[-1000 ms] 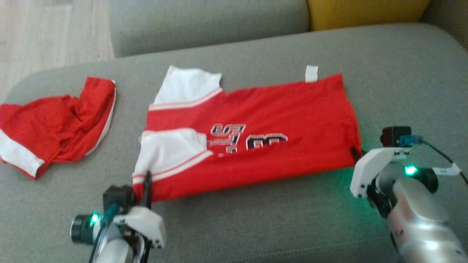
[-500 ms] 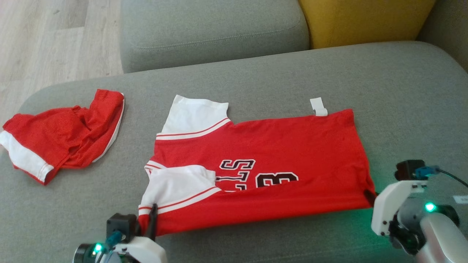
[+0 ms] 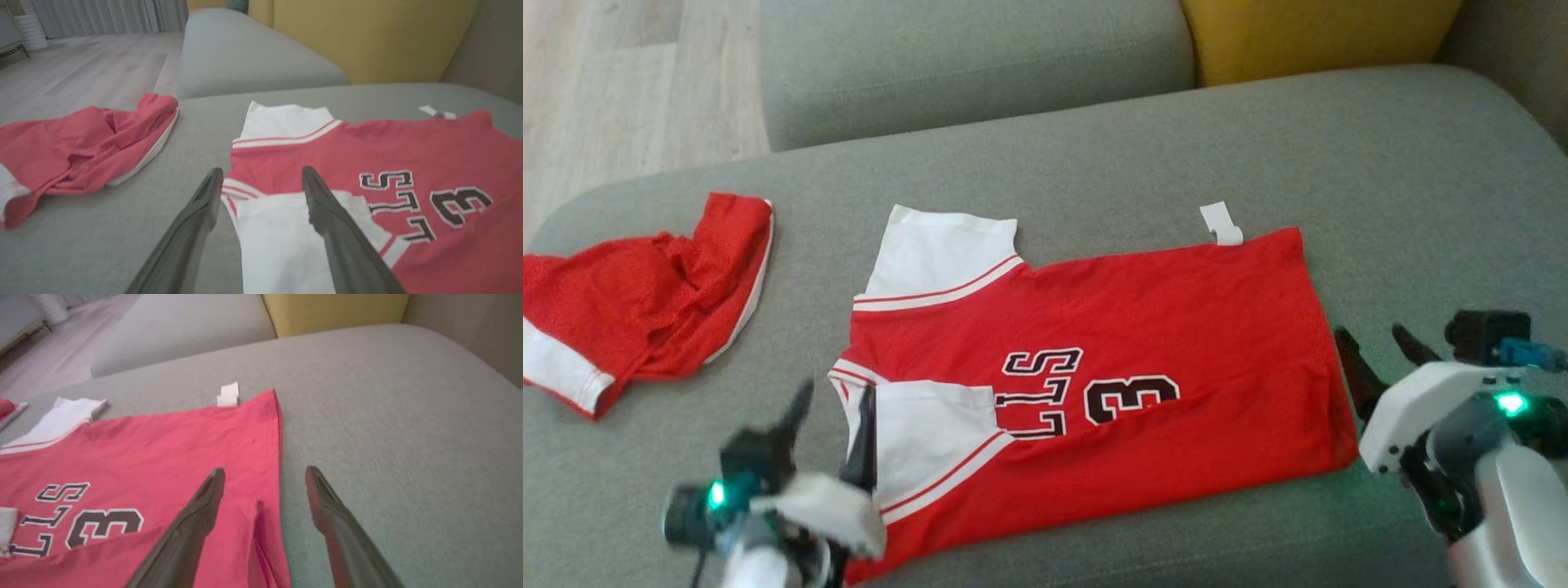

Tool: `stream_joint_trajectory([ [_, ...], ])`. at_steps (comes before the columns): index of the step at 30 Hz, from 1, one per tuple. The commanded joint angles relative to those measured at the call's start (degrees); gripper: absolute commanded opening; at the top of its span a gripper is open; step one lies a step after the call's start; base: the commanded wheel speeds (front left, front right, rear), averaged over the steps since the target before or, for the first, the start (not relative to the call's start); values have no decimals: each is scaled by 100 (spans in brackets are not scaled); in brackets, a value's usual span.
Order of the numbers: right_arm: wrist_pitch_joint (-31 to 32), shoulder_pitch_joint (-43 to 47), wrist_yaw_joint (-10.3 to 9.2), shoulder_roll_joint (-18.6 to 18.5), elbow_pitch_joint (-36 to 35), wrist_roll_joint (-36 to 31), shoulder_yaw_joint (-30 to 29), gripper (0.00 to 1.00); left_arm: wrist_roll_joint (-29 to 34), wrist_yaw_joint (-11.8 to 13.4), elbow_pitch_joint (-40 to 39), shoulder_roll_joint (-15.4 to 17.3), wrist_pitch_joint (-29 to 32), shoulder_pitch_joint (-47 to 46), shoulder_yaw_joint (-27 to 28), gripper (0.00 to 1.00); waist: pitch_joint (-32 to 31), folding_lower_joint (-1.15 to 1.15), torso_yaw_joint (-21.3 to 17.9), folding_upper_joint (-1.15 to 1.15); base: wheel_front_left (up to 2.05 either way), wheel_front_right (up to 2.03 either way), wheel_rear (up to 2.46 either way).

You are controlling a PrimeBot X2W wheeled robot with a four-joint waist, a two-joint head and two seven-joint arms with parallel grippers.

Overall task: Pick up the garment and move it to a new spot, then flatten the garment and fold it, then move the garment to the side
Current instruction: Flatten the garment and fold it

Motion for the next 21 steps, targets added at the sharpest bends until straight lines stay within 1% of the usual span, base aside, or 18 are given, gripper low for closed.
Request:
stream_joint_trajectory([
  [1, -128, -285, -5, -33, -255, -53, 115, 100, -23, -19, -265, 86, -93, -480, 249, 100, 42, 0, -33, 0, 0, 0, 0],
  [5, -639, -498, -5, 49, -381, -165, 170, 100, -86, -200, -335, 126, -198, -988, 276, 100, 194, 0, -151, 0, 0, 0, 0],
  [8, -972, -731, -5, 98, -411, -248, 211, 100, -139, -429, -224, 189, -78, -1512, 224, 100, 379, 0, -262, 0, 0, 0, 0],
  [10, -1158, -909, -5, 121, -424, -311, 242, 100, -176, -629, -95, 266, 91, -1959, 182, 100, 546, 0, -338, 0, 0, 0, 0],
  [13, -1328, -1173, -5, 182, -416, -364, 311, 100, -359, -927, 230, 389, 558, -2681, 108, 100, 822, 0, -475, 0, 0, 0, 0],
  [15, -1412, -1350, -5, 215, -409, -397, 390, 100, -483, -1058, 497, 555, 900, -3183, 26, 100, 1011, 0, -579, 0, 0, 0, 0],
  [19, -1554, -1654, -5, 288, -349, -431, 540, 100, -674, -1158, 1153, 972, 1568, -4097, -325, 100, 1319, 0, -772, 0, 0, 0, 0],
  [21, -1602, -1782, -5, 322, -314, -449, 622, 100, -946, -1165, 1384, 1148, 1872, -4472, -650, 100, 1461, 0, -872, 0, 0, 0, 0],
])
